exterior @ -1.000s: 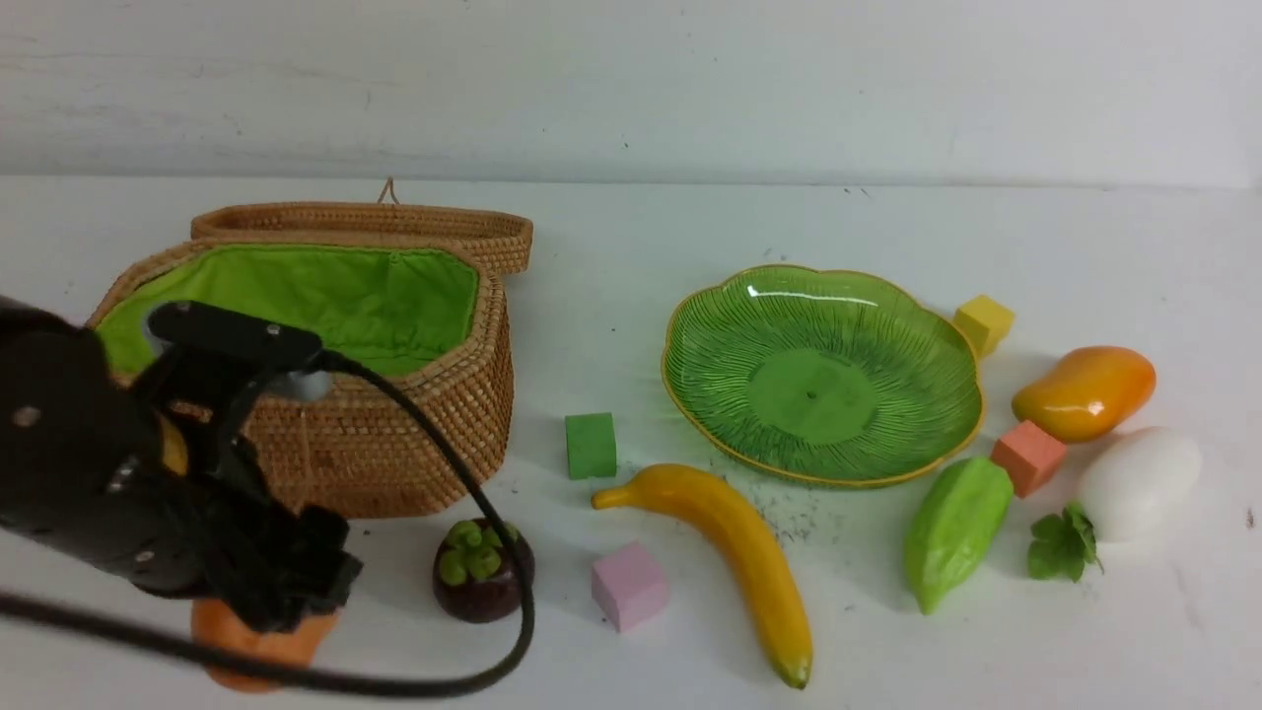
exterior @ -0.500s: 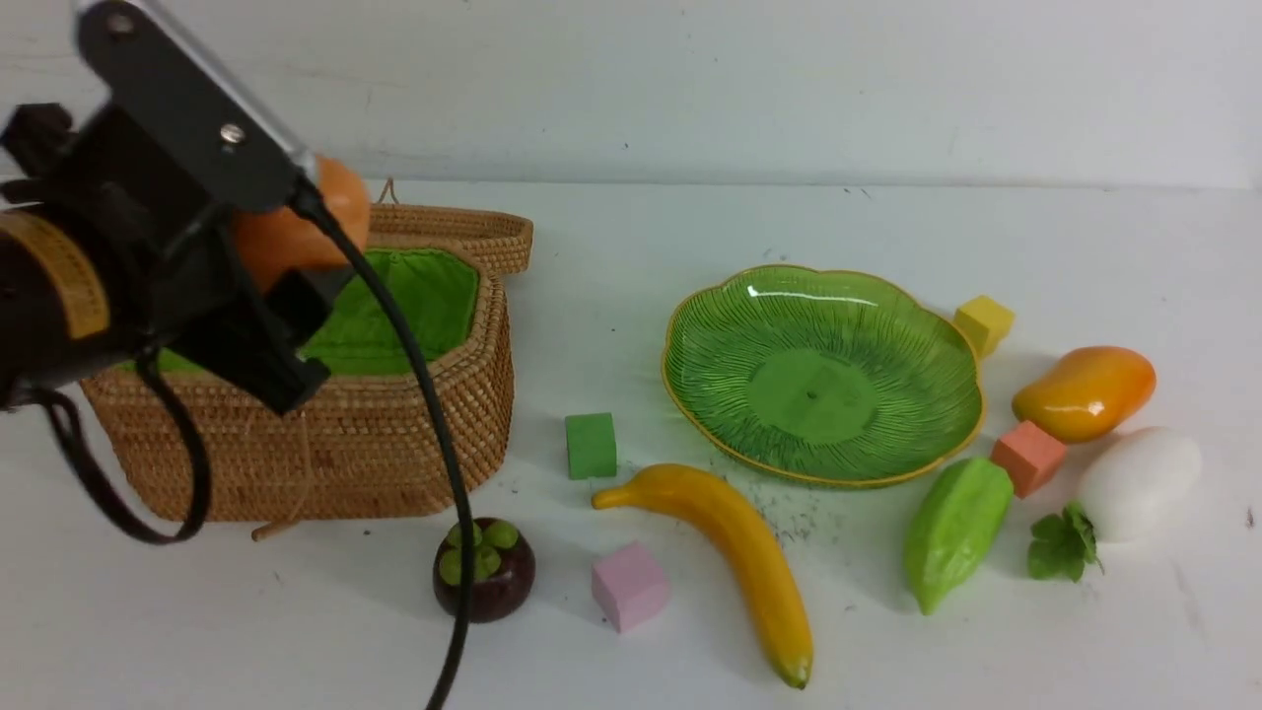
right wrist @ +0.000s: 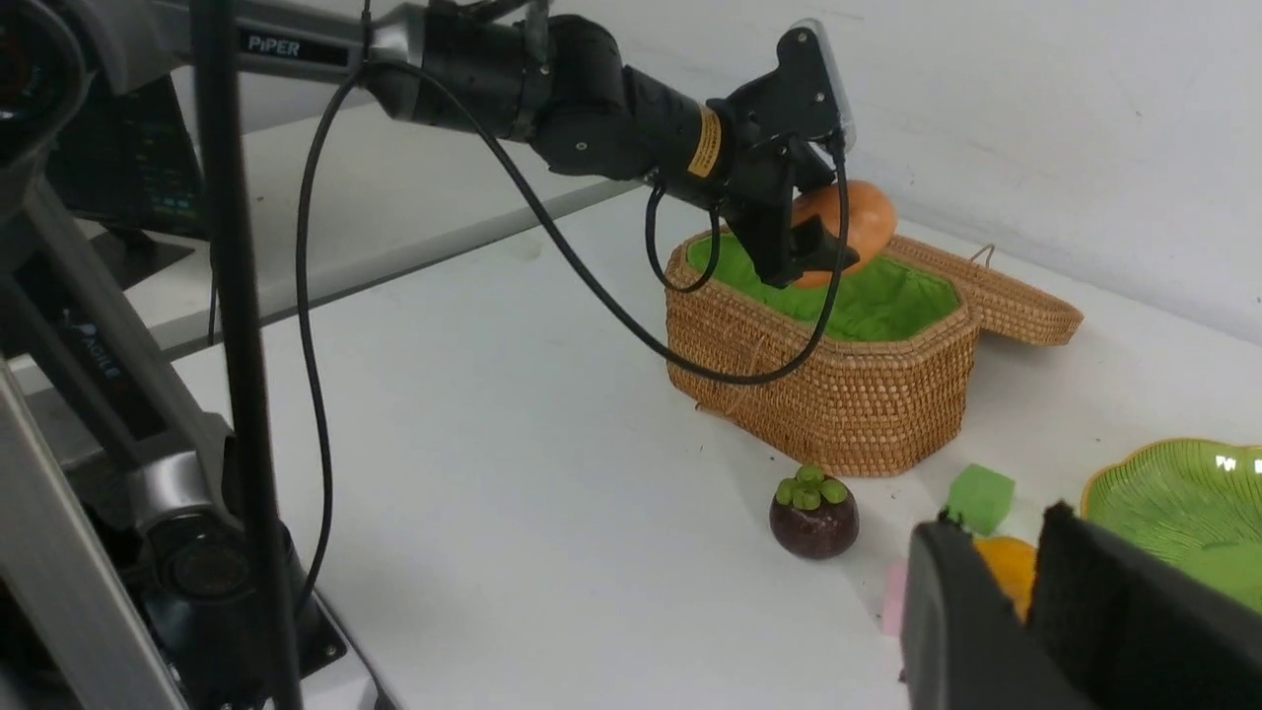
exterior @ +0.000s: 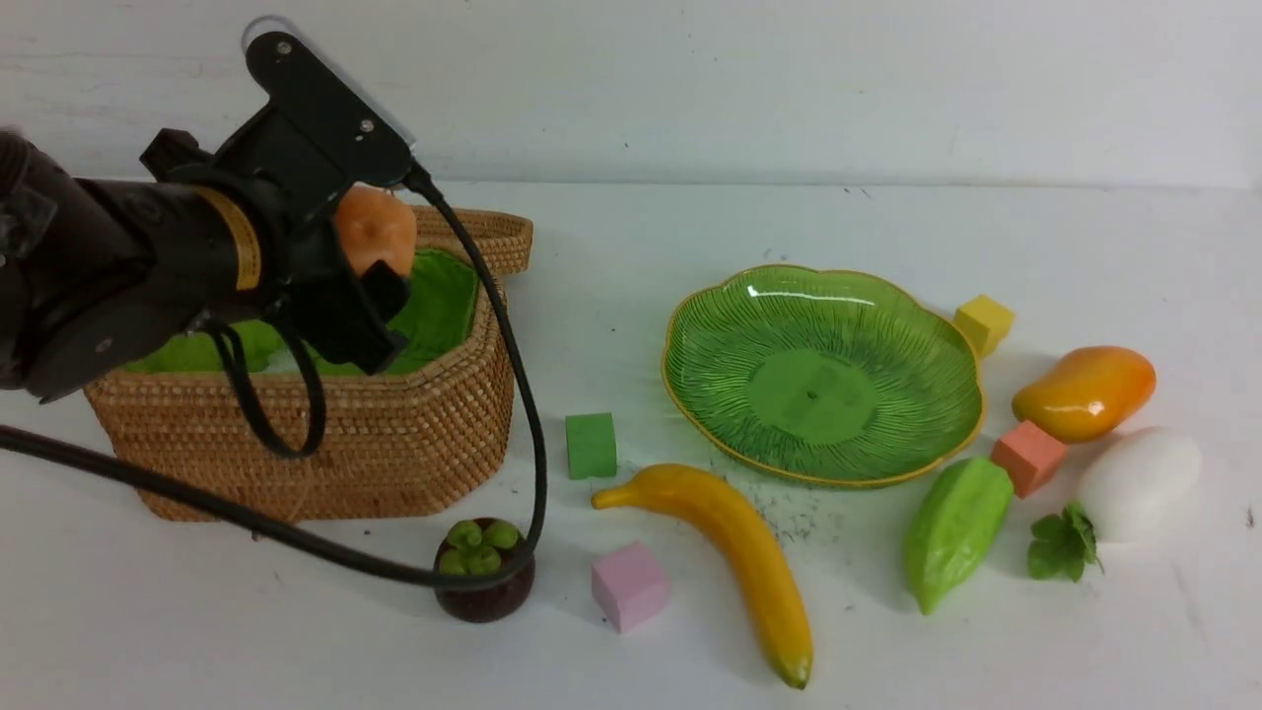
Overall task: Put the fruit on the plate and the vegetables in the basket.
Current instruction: Grab a potato with your left arm and place it in the basket on the left
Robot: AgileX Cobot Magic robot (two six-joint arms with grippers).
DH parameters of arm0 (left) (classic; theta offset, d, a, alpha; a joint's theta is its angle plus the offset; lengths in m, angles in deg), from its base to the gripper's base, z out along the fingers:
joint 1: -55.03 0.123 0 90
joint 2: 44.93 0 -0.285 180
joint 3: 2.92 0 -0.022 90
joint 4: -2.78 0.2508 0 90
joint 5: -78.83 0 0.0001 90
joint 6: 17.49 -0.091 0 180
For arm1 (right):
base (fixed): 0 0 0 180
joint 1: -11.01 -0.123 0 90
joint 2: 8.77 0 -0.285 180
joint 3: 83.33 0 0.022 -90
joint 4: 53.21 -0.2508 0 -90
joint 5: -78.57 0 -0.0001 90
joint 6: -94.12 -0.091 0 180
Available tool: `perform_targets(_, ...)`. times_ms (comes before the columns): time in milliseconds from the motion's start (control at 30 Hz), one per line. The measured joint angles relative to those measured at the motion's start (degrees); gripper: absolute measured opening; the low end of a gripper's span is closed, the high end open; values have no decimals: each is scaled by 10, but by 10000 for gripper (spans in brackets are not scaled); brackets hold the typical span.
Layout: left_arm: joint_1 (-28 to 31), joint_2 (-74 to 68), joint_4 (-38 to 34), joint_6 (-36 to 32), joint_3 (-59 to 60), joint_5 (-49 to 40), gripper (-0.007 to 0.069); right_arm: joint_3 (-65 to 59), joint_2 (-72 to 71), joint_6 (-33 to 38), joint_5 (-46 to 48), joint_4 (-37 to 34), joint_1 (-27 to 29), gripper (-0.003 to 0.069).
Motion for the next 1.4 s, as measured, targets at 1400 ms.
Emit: perform_targets(1400, 0, 1, 68, 3, 0, -37, 585, -13, 0, -11, 28, 0, 0, 139)
